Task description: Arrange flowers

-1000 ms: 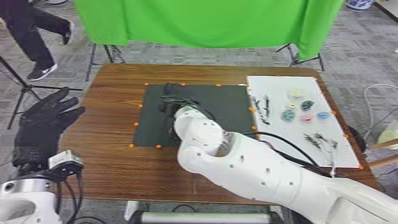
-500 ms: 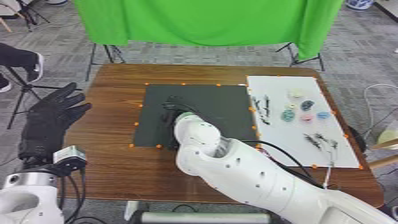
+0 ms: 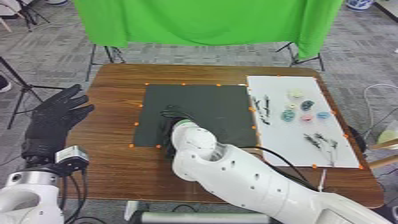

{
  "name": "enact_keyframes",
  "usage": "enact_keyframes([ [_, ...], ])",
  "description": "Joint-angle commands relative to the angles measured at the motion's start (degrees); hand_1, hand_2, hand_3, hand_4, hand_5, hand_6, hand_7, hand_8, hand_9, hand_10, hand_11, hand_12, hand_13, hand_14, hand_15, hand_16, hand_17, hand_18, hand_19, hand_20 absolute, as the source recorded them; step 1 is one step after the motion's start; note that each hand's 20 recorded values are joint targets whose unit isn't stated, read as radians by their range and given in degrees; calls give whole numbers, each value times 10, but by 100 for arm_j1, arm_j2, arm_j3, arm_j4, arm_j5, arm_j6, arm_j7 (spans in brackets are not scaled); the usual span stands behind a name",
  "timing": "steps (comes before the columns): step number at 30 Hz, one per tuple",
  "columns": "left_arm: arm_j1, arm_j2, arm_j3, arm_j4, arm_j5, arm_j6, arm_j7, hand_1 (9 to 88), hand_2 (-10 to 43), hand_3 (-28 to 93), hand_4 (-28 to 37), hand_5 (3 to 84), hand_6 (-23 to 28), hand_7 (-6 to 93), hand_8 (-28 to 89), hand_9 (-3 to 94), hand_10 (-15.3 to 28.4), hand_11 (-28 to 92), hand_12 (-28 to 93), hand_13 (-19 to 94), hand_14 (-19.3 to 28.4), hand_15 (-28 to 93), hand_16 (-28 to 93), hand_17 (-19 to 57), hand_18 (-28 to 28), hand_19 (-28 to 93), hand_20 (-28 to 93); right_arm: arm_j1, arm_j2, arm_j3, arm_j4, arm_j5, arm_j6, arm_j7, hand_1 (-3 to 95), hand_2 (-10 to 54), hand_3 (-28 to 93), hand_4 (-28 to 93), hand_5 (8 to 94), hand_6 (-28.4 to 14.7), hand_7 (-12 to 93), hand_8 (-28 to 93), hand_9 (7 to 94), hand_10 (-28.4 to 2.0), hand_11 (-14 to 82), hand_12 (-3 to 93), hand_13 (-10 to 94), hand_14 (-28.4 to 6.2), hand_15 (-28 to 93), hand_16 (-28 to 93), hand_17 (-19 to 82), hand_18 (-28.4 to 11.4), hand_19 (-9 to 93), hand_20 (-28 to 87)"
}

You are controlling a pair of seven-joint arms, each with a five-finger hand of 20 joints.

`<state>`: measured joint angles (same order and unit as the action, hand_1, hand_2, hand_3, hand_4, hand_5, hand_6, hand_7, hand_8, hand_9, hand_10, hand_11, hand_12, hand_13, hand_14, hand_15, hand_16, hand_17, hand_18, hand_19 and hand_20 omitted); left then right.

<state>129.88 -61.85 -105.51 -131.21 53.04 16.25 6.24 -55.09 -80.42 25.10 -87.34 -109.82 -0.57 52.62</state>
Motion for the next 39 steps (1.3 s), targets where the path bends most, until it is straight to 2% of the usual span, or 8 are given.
enact_keyframes([
  [1,320,-56,-78,-91,19,18,-10,251,59,826,-201,390,103,159,-107,353,195,265,93,267,265,521,-102,-90,230,612,1,323,225,-289,-211,-164,957,49,462,-95,767,-283,795,-19,366,102,841,-121,548,269,818,-62,807,197,412,-206,932,115],
  [4,356,-58,-79,-100,6,44,3,249,58,829,-201,390,103,161,-108,352,194,267,92,265,264,522,-102,-90,230,612,1,528,343,-460,-325,-320,1308,65,445,-95,767,-283,785,-21,374,88,833,-121,554,259,814,-63,807,195,409,-206,932,110],
  [7,701,82,-13,-159,-232,425,676,248,58,831,-203,390,103,164,-109,351,194,270,91,262,262,525,-104,-91,229,612,2,1147,513,-952,-511,-99,1759,-118,432,-95,759,-283,781,-24,375,82,831,-123,556,255,813,-65,807,195,408,-208,932,110],
  [8,747,0,-64,-198,-164,375,509,248,58,831,-203,390,103,165,-110,351,194,271,90,262,262,526,-104,-91,228,612,2,912,512,-689,-612,-282,1572,-239,428,-95,759,-283,781,-25,376,80,830,-124,557,253,812,-66,808,195,408,-209,932,110],
  [11,962,-54,-78,-252,-187,436,600,247,57,833,-204,390,102,165,-111,350,193,272,90,262,261,527,-105,-91,228,612,3,987,780,-647,-1033,-274,1638,-407,392,-95,782,-283,777,-27,370,72,822,-126,561,249,805,-70,808,195,402,-213,932,111],
  [14,1227,-74,-69,-323,-241,574,761,246,56,835,-205,389,101,166,-111,348,192,273,87,261,261,528,-107,-91,228,612,3,421,934,185,-1589,-487,768,-810,357,-95,810,-283,757,-31,359,49,794,-137,546,237,778,-83,797,190,381,-214,921,79],
  [21,1395,-185,18,-375,-233,562,750,246,55,835,-208,388,101,166,-112,348,192,275,86,260,261,528,-108,-91,227,611,5,-1009,1769,1836,-2926,-507,-553,-1014,309,-89,838,-266,650,-33,392,-171,711,-178,438,186,685,-125,752,152,319,-219,872,-26],
  [39,1389,-191,273,-349,-148,490,652,247,55,834,-211,389,101,167,-112,348,193,277,85,259,262,529,-108,-91,226,610,8,-4289,4669,3533,-4145,-904,1485,602,307,-94,839,-264,598,-61,341,-172,679,-186,415,180,680,-125,764,140,341,-225,884,-38],
])
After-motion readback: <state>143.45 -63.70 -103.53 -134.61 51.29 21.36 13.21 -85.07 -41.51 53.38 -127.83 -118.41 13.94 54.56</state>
